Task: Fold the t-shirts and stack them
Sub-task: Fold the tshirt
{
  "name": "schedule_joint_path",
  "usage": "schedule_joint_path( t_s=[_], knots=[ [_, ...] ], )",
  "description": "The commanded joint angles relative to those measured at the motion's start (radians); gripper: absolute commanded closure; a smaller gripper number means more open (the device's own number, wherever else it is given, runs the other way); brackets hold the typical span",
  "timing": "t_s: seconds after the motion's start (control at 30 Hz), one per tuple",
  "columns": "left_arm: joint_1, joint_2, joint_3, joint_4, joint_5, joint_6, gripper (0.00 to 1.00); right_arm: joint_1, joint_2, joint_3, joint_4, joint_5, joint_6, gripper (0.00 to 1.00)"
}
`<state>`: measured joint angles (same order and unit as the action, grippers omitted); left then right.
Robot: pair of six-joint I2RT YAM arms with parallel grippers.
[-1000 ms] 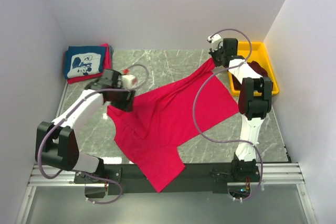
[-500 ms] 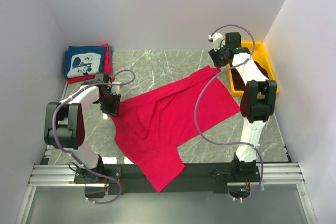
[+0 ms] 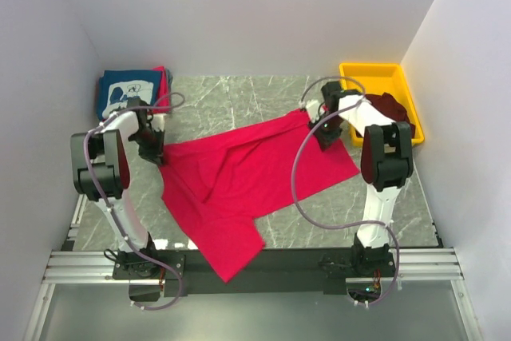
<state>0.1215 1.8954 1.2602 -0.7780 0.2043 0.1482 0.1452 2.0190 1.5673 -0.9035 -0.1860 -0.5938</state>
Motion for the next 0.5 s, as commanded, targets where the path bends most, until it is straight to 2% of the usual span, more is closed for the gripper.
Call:
schedule_joint_path(
  t_s=[0.0, 0.17, 0.33, 0.47],
  knots=[
    [0.047, 0.102, 0.085, 0.062, -0.118, 0.088, 0.89, 0.069, 0.001, -0.052, -0.048, 0.025, 0.026, 0.69],
    [0.064, 0.123, 0.166, 0.030, -0.098, 0.119, 0.80, 0.154, -0.009, -0.137, -0.078, -0.018, 0.058, 0.69],
    [0.110, 0.082, 0.209, -0.035, 0.047, 0.149, 0.65, 0.203, -0.048, -0.226, -0.123, -0.075, 0.057, 0.69],
    [0.115, 0.008, 0.186, -0.078, 0.112, 0.191, 0.59, 0.205, -0.085, -0.266, -0.164, -0.092, 0.048, 0.69]
  ],
)
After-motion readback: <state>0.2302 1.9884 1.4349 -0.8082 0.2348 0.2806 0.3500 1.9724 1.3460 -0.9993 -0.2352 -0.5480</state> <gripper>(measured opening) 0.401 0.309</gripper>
